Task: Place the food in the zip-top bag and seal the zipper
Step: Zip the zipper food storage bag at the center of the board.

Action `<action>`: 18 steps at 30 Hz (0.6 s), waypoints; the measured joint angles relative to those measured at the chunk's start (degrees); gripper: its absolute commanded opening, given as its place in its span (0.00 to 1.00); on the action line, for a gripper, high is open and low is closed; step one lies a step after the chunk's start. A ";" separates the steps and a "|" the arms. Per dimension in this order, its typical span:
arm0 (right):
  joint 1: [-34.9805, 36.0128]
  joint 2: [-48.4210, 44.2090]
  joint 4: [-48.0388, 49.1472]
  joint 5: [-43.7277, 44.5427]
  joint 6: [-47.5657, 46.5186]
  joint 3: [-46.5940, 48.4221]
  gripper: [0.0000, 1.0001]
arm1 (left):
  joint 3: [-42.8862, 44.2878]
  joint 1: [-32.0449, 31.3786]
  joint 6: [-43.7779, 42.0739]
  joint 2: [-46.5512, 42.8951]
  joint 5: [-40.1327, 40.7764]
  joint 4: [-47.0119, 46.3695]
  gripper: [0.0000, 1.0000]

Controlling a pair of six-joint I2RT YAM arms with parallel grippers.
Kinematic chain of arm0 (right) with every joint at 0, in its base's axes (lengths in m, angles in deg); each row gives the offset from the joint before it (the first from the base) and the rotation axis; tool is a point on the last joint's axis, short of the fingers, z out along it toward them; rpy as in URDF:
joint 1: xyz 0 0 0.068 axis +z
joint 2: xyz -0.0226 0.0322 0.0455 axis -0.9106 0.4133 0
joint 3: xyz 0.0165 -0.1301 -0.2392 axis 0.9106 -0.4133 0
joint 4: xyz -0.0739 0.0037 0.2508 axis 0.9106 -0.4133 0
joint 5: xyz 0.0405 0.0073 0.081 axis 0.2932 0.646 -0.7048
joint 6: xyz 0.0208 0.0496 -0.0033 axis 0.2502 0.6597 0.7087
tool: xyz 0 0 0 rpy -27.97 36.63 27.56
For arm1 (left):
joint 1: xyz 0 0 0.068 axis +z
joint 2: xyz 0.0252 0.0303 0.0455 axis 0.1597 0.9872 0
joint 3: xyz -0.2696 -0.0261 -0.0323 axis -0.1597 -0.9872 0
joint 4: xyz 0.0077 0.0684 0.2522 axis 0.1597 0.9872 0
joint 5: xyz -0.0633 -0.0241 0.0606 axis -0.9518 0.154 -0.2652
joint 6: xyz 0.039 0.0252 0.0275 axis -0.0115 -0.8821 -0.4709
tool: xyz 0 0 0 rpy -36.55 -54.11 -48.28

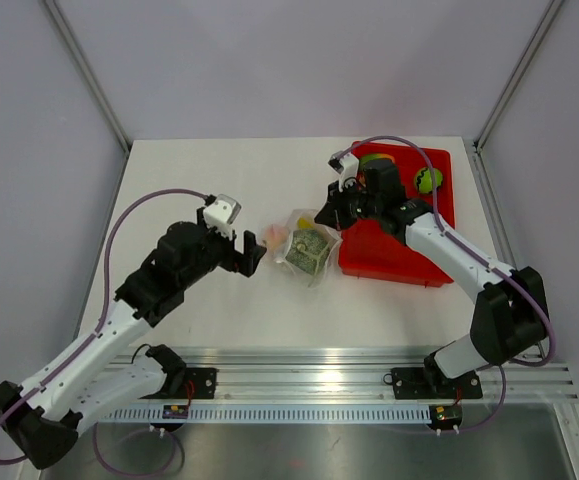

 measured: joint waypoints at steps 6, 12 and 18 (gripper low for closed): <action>-2.40 2.47 0.00 -4.90 -0.31 1.18 0.00 | -19.71 0.04 -11.10 -14.58 -5.60 -13.22 0.75; -2.89 2.69 0.11 -7.54 -0.11 1.53 0.00 | -21.16 0.04 -19.65 -11.02 -11.78 -21.51 0.74; -2.93 3.19 0.07 -8.85 0.09 1.99 0.00 | -24.30 0.04 -23.63 -2.86 -17.57 -29.81 0.73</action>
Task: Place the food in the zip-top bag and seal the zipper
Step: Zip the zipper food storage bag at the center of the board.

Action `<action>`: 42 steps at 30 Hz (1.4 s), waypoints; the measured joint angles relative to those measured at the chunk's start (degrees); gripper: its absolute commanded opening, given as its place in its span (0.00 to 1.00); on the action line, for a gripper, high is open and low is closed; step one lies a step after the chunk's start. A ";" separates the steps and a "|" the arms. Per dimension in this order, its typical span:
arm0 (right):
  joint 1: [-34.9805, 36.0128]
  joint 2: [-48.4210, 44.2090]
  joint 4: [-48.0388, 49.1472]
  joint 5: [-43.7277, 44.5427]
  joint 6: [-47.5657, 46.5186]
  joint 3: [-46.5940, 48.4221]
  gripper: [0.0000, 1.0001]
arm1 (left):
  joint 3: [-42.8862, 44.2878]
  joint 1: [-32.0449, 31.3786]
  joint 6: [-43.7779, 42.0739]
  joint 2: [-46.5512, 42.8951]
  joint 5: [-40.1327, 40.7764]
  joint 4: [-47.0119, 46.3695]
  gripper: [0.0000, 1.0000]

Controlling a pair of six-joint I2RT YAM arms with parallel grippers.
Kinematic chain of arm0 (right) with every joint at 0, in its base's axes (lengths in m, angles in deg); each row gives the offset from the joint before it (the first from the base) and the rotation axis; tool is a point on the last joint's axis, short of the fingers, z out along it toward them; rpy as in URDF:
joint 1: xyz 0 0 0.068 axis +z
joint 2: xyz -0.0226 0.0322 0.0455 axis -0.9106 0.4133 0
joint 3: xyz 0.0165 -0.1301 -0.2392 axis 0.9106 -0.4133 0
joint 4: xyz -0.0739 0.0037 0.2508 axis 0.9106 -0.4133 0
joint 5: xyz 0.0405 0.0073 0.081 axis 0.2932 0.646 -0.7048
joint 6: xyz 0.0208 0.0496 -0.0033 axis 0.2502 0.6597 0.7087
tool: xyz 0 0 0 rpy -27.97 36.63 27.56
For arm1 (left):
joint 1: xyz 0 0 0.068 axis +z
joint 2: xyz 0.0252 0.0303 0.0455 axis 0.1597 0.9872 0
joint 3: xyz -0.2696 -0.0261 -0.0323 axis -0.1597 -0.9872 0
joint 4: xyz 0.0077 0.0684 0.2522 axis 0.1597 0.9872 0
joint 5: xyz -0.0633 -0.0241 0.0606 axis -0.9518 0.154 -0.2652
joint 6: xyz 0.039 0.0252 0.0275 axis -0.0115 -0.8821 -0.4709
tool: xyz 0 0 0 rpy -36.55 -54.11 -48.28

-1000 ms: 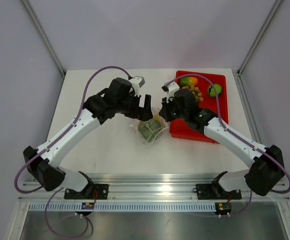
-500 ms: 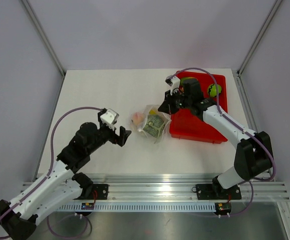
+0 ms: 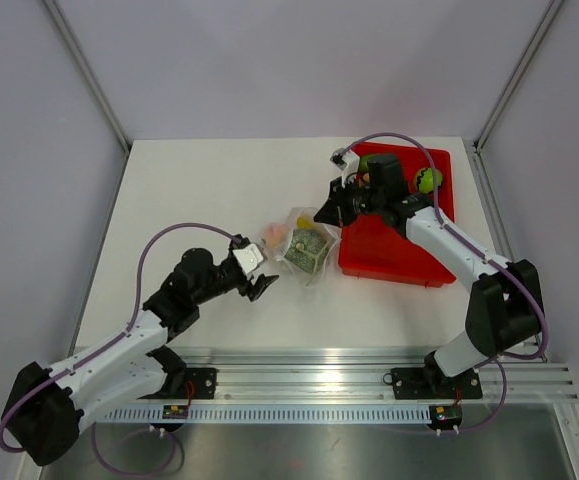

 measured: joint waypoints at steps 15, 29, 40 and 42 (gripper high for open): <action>-2.10 0.00 -0.04 -2.60 0.68 0.00 0.00 | -1.09 0.00 -2.03 12.46 -5.18 -11.15 0.54; -2.51 0.20 -0.63 -3.78 0.72 0.94 0.00 | -1.09 0.15 -3.43 15.02 -4.33 -14.19 0.57; -2.51 0.22 -1.36 -4.17 0.72 0.96 0.00 | -0.74 2.01 -5.31 14.60 -2.67 -14.51 0.57; -2.51 0.22 -1.55 -4.17 0.74 0.96 0.00 | -0.22 2.01 -5.42 14.91 -2.91 -14.58 0.56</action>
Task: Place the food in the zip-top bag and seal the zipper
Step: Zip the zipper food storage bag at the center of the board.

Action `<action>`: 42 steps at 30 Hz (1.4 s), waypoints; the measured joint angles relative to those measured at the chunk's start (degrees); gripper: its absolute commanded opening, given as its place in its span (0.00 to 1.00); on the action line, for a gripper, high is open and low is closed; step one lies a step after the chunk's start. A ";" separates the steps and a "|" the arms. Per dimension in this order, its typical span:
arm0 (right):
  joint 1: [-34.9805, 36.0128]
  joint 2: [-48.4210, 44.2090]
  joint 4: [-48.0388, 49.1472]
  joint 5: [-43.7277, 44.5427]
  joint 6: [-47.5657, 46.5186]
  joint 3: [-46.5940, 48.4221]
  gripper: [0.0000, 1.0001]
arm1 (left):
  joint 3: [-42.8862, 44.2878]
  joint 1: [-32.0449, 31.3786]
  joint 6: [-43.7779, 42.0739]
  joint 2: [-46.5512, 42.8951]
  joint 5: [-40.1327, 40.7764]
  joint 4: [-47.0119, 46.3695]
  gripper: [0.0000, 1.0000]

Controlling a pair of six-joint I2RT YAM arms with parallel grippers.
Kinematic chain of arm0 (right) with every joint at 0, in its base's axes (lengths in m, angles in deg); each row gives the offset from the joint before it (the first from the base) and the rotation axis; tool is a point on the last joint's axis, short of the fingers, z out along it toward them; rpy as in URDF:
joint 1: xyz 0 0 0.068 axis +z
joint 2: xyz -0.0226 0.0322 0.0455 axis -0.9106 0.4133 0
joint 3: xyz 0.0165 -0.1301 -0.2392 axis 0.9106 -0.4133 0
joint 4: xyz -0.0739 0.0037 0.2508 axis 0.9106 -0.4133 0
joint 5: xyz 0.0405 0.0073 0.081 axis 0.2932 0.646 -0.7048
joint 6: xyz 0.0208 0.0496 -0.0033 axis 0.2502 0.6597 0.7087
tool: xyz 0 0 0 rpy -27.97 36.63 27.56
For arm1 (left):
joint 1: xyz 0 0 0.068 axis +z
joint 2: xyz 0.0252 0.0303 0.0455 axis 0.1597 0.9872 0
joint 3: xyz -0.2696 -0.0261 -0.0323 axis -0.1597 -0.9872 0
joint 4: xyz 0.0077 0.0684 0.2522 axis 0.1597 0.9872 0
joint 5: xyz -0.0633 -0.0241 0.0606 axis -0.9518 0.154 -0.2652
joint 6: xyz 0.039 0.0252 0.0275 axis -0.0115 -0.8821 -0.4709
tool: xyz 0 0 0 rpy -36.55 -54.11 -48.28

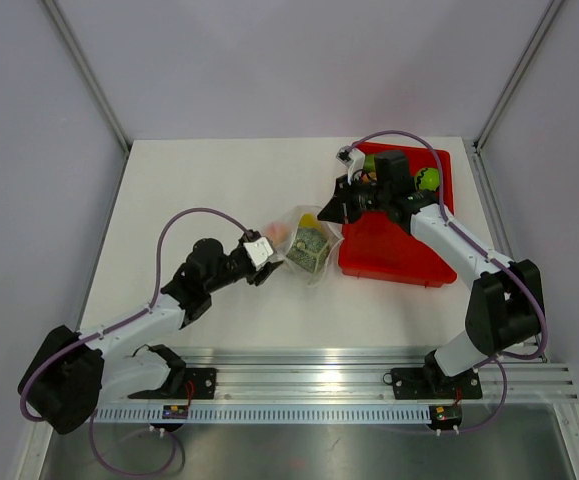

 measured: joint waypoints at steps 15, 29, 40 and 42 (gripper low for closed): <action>0.00 0.11 -0.13 -0.07 0.55 0.02 0.00 | 3.02 0.00 0.94 5.51 -3.58 -1.14 0.00; -0.04 -2.23 -9.18 7.04 -3.69 5.01 0.67 | 8.37 1.18 1.16 0.09 -7.41 7.96 0.00; 11.34 -13.00 -12.66 21.33 -12.98 9.35 0.64 | 19.23 4.81 4.87 0.98 -15.63 20.63 0.00; 13.03 -13.07 -12.92 22.45 -14.32 10.99 0.62 | 19.28 4.81 5.49 0.90 -16.44 21.24 0.00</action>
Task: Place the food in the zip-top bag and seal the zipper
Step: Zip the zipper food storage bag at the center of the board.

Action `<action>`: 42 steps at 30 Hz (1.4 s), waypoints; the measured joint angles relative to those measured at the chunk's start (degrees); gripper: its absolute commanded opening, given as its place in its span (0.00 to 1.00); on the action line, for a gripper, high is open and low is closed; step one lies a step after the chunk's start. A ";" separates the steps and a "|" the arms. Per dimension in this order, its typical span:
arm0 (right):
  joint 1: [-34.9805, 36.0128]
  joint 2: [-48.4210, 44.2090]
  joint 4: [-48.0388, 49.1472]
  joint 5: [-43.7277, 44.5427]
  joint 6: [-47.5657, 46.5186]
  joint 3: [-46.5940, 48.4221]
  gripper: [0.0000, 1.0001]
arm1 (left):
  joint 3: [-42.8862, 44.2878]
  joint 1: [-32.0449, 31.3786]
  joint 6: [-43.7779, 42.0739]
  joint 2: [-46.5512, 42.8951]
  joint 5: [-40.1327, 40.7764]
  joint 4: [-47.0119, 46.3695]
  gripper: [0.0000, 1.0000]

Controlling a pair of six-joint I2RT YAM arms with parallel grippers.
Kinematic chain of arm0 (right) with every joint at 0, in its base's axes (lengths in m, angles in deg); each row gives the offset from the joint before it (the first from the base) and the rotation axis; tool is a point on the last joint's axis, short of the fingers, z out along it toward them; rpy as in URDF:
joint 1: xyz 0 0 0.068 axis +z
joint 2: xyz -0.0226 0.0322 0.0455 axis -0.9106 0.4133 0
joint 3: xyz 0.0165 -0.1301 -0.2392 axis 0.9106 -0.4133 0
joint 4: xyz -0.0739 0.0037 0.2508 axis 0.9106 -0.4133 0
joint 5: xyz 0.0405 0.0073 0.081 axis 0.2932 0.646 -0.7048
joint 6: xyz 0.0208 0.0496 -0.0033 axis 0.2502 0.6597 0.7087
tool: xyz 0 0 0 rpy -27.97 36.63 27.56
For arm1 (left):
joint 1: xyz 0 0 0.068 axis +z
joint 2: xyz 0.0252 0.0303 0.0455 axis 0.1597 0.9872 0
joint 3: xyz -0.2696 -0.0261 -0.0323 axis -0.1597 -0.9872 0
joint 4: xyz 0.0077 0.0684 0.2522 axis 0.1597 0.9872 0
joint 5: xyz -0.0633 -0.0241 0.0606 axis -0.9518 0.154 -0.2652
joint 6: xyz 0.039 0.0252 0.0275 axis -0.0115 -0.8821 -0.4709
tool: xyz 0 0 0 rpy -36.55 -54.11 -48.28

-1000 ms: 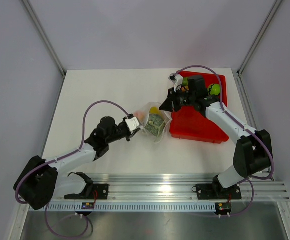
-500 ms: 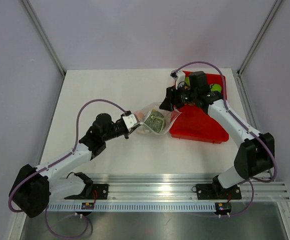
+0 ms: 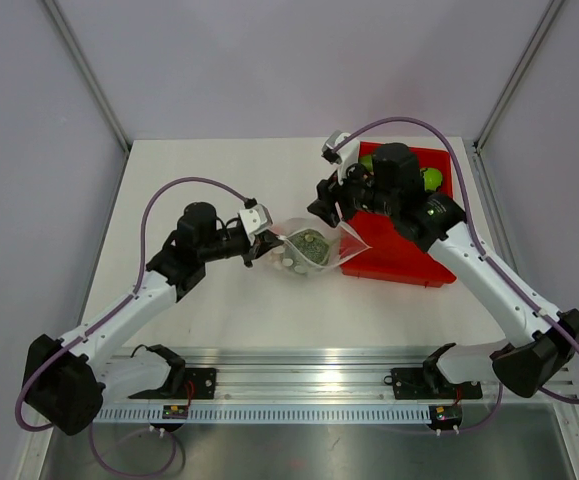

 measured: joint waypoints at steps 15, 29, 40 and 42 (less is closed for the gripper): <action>9.68 0.72 0.46 -0.87 -10.03 -3.72 0.59 | 0.94 0.98 2.47 -1.90 -2.56 1.51 0.00; 13.07 2.29 2.36 -4.48 -10.75 -4.42 0.50 | 1.25 1.14 4.20 -1.90 -3.41 1.46 0.00; 13.42 3.13 4.42 -4.39 -10.10 -4.42 0.34 | 1.25 1.14 4.66 -1.90 -3.61 1.20 0.00; 13.44 3.43 5.25 -4.42 -9.92 -4.42 0.30 | 1.25 1.14 4.66 -1.90 -3.63 1.01 0.00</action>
